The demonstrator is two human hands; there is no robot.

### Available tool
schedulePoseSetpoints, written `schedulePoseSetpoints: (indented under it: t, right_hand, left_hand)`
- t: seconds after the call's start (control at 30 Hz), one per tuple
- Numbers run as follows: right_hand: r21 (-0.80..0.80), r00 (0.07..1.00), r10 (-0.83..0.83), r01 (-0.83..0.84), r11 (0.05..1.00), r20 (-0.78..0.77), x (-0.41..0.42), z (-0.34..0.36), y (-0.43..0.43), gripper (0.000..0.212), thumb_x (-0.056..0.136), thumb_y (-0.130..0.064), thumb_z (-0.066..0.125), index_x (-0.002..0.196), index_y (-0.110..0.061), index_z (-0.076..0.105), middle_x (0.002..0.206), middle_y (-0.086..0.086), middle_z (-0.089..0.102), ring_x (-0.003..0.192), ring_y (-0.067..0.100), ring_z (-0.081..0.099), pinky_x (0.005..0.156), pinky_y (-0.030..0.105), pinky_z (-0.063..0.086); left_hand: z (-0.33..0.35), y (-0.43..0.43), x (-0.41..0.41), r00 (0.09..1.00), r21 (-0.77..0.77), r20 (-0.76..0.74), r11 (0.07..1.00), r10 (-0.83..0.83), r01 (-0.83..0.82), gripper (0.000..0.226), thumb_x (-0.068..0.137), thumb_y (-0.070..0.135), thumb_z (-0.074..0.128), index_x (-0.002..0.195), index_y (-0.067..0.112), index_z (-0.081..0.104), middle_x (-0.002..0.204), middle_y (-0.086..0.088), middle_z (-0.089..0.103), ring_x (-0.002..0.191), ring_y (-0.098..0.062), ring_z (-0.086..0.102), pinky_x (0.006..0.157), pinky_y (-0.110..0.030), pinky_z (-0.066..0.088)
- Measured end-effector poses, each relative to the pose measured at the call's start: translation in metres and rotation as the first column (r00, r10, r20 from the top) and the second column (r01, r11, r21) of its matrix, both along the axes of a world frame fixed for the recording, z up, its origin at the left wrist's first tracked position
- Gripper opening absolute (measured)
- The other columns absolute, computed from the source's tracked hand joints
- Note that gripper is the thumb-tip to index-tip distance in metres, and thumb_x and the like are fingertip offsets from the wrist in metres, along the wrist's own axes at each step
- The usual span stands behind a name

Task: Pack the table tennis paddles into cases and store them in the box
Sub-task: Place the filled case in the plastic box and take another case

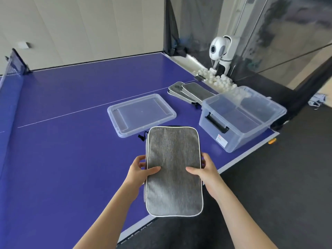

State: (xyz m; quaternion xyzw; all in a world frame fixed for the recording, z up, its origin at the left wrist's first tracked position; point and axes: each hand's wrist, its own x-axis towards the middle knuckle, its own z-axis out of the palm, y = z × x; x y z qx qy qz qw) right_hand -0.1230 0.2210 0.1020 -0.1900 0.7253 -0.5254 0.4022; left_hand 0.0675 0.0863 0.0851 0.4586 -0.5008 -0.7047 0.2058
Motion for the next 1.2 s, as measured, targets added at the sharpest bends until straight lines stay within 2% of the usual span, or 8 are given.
schedulePoseSetpoints:
  t: [0.13,0.3,0.43,0.53,0.63,0.77,1.07,1.2]
  right_hand:
    - [-0.007,0.998,-0.058,0.058,0.998,-0.010,-0.078,0.015,0.044,0.064,0.074,-0.011,0.080,0.126,-0.021,0.045,0.122,0.003,0.057,0.110,0.023,0.057,0.094,0.045,0.049]
    - [-0.050,0.992,-0.122,0.120,0.992,-0.040,-0.163,0.036,0.082,0.063,0.075,-0.012,0.079,0.125,-0.025,0.044,0.122,0.001,0.054,0.104,0.018,0.056,0.086,0.039,0.049]
    - [-0.068,0.986,-0.159,0.155,0.985,-0.058,-0.218,0.048,0.094,0.062,0.075,-0.012,0.079,0.124,-0.026,0.044,0.124,0.001,0.053,0.111,0.022,0.055,0.093,0.045,0.049]
    - [-0.094,0.983,-0.175,0.170,0.981,-0.050,-0.255,0.053,0.088,0.061,0.074,-0.010,0.080,0.123,-0.025,0.046,0.123,0.002,0.055,0.112,0.025,0.056,0.097,0.051,0.047]
    - [-0.093,0.983,-0.177,0.171,0.981,-0.055,-0.292,0.054,0.069,0.061,0.074,-0.012,0.080,0.122,-0.026,0.046,0.123,0.002,0.055,0.113,0.026,0.056,0.098,0.053,0.046]
    - [-0.079,0.983,-0.166,0.160,0.984,-0.079,-0.338,0.053,0.034,0.064,0.073,-0.015,0.081,0.125,-0.027,0.044,0.127,0.002,0.053,0.114,0.027,0.056,0.099,0.055,0.044]
    - [-0.051,0.991,-0.109,0.105,0.993,-0.074,-0.424,0.064,-0.037,0.062,0.073,-0.013,0.081,0.123,-0.025,0.047,0.122,0.002,0.057,0.108,0.025,0.059,0.094,0.051,0.049]
    - [-0.075,0.998,-0.056,0.053,0.996,-0.040,-0.449,0.073,-0.059,0.056,0.073,-0.009,0.080,0.117,-0.025,0.050,0.114,0.000,0.061,0.097,0.017,0.063,0.070,0.032,0.051]
  left_hand:
    - [0.012,0.033,-0.087,0.998,-0.025,-0.033,0.998,-0.055,0.054,0.054,0.069,0.015,0.085,0.110,0.028,0.053,0.112,-0.008,0.063,0.093,-0.025,0.068,0.066,-0.034,0.057]
    - [0.029,0.061,-0.181,0.989,-0.067,-0.077,0.990,-0.125,0.120,0.056,0.069,0.016,0.085,0.113,0.026,0.052,0.112,-0.008,0.062,0.095,-0.026,0.067,0.069,-0.034,0.056]
    - [0.043,0.067,-0.239,0.981,-0.096,-0.097,0.983,-0.168,0.159,0.052,0.070,0.017,0.085,0.110,0.028,0.052,0.111,-0.007,0.062,0.093,-0.024,0.067,0.067,-0.034,0.055]
    - [0.049,0.059,-0.274,0.977,-0.099,-0.117,0.981,-0.178,0.167,0.050,0.070,0.018,0.085,0.107,0.030,0.053,0.110,-0.006,0.063,0.094,-0.024,0.068,0.070,-0.036,0.056]
    - [0.051,0.041,-0.309,0.976,-0.088,-0.129,0.983,-0.173,0.162,0.055,0.070,0.016,0.084,0.115,0.024,0.053,0.113,-0.009,0.062,0.098,-0.027,0.067,0.077,-0.040,0.057]
    - [0.049,0.010,-0.352,0.972,-0.072,-0.162,0.985,-0.168,0.158,0.052,0.072,0.013,0.083,0.114,0.021,0.054,0.110,-0.010,0.067,0.097,-0.025,0.067,0.071,-0.034,0.053]
    - [0.059,-0.051,-0.427,0.969,0.012,-0.202,0.989,-0.144,0.149,0.056,0.076,0.015,0.080,0.123,0.019,0.051,0.107,-0.009,0.071,0.083,-0.017,0.070,0.057,-0.022,0.052]
    - [0.062,-0.064,-0.446,0.970,0.040,-0.222,0.993,-0.103,0.115,0.059,0.077,0.014,0.079,0.127,0.017,0.047,0.107,-0.010,0.070,0.088,-0.021,0.070,0.064,-0.028,0.053]
